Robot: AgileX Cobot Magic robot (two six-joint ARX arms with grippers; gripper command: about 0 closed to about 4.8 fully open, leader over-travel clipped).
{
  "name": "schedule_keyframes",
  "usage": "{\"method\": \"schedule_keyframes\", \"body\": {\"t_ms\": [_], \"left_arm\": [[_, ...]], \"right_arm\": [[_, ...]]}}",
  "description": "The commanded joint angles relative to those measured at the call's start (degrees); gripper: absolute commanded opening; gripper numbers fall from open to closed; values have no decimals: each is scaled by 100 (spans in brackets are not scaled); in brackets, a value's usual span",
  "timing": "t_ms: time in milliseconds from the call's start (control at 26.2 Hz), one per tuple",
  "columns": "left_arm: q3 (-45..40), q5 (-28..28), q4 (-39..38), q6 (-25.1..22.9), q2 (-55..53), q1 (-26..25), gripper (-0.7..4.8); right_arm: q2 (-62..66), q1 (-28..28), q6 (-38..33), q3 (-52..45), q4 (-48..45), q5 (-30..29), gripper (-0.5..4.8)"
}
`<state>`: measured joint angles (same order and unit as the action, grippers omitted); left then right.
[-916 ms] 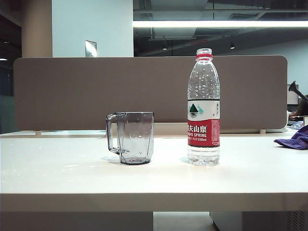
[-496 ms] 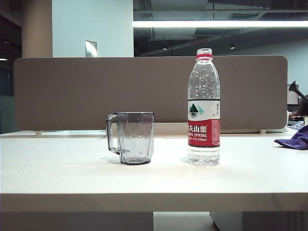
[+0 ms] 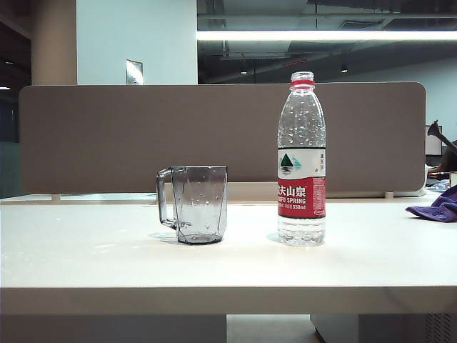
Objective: Pick up the mineral water bottle on the table and pour a little water into the mug.
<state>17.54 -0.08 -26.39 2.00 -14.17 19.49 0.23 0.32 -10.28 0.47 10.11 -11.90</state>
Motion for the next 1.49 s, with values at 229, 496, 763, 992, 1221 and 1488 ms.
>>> {"method": "schedule_keyframes", "body": {"t_ms": [229,496,763,992,1221,1488], "left_arm": [[79,11,120,-2,-98,1172,-5],[85,9,118,-2,-92,1248,-5],[254,7,-15,-2,243,1530,-5],[656,7,-28,-2,372,1674,-5],[752,9,-13,-2,588,1676,-5],[743,9,-15,-2,601,1676,-5]], "right_arm": [[-7,11,-46,511,129,-625,-5],[0,46,-688,1099,146,-1095,-5],[2,46,-741,1497,212,-1749,-5],[2,44,-719,1523,380,-2149,-5],[2,42,-192,1700,557,-2100,0],[37,42,1106,2203,1637,-1727,30]]}}
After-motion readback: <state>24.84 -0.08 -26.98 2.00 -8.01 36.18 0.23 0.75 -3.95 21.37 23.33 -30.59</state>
